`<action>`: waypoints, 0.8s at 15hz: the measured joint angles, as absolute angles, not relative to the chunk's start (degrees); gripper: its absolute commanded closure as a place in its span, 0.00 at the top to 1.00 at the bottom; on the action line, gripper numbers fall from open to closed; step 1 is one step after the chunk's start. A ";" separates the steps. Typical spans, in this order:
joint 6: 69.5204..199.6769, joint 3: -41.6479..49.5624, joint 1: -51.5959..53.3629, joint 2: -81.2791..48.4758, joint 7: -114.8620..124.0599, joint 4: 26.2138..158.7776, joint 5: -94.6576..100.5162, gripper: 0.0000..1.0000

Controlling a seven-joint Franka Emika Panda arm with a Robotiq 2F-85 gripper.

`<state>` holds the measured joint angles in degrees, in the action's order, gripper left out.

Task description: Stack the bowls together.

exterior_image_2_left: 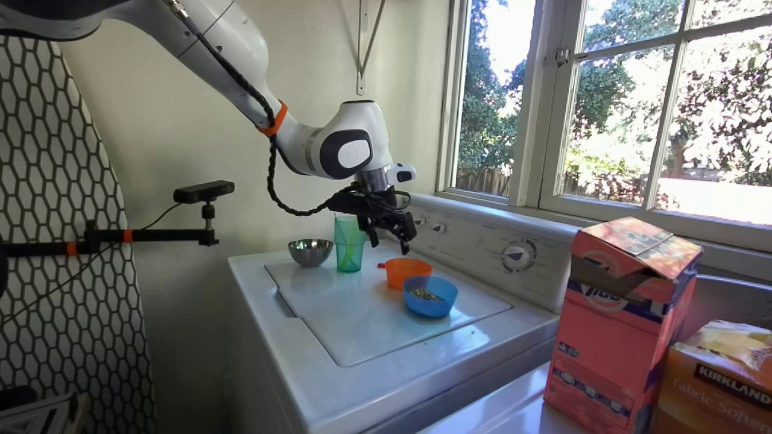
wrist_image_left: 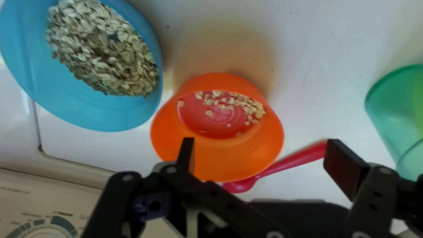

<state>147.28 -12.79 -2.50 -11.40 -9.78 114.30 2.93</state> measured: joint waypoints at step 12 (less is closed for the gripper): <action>148.34 -7.57 1.07 -15.38 -20.60 113.94 9.17 1.00</action>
